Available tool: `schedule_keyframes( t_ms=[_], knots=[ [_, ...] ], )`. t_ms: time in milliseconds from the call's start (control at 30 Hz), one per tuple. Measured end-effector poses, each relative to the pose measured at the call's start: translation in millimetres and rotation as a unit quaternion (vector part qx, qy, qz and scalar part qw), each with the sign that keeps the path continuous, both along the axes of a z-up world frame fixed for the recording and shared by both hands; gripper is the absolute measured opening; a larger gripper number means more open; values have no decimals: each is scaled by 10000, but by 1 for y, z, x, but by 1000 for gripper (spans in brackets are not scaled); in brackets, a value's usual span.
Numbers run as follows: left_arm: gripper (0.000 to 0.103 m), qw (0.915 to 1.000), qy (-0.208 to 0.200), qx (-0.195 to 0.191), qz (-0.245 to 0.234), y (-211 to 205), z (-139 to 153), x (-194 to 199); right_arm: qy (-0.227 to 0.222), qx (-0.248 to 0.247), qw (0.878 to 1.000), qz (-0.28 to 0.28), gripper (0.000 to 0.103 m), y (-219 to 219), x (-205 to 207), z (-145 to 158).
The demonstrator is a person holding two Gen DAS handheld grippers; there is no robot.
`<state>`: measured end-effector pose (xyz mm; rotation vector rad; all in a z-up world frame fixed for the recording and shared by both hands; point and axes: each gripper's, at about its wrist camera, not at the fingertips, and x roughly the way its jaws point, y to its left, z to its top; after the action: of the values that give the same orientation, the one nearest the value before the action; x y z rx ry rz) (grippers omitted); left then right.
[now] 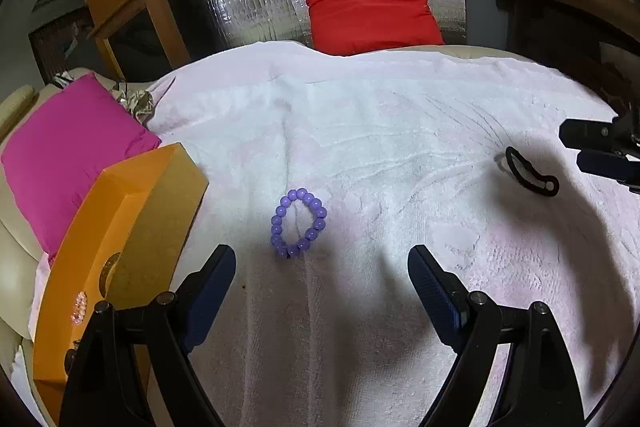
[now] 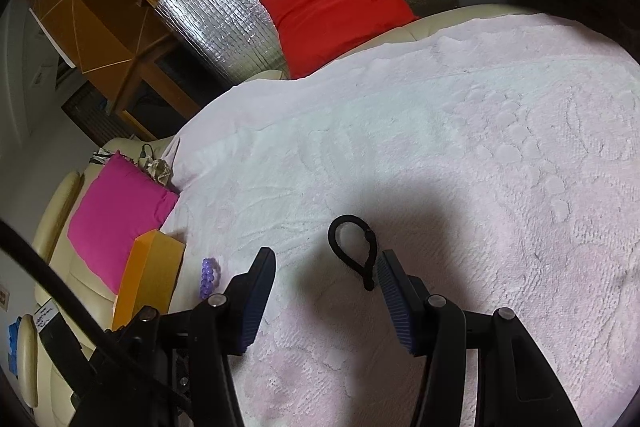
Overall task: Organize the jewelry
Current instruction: 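Move the left tool to the purple bead bracelet while the right tool reaches the black hair tie, then close the left tool on the purple bead bracelet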
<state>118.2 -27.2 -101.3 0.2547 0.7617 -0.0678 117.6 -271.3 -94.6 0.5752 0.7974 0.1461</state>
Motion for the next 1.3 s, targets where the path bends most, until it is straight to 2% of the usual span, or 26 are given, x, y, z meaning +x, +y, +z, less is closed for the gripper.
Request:
schedule_keyframes(
  t_ms=[200, 433, 567, 700, 833, 967, 1133, 1200, 1300],
  knots=[
    [88, 9986, 218, -446, 174, 28, 0, 11, 26, -34, 9999, -93, 56, -7, 0, -2],
    [88, 9960, 487, -745, -19, 49, -5, 18, 153, -59, 9997, -189, 56, -20, 4, -9],
    [88, 9910, 711, -1132, 61, 62, -10, 25, 256, -28, 9996, -151, 56, -20, 7, -13],
    [88, 9823, 949, -1606, 158, 74, -16, 35, 357, -22, 9993, -76, 56, -17, 11, -17],
    [88, 9787, 1032, -1755, 275, 74, -21, 43, 454, 20, 9989, -75, 56, -20, 13, -22],
    [87, 9794, 978, -1759, 141, 61, -19, 47, 494, 79, 9987, -128, 56, -24, 15, -25],
    [68, 9802, 1034, -1688, -70, 42, -22, 53, 541, 32, 9985, -101, 56, -19, 20, -28],
    [57, 9804, 1072, -1651, -59, 41, -26, 57, 562, -30, 9984, -46, 56, -14, 23, -29],
    [48, 9804, 1096, -1638, -1, 44, -29, 64, 641, -122, 9979, 64, 57, -5, 27, -32]
  ],
)
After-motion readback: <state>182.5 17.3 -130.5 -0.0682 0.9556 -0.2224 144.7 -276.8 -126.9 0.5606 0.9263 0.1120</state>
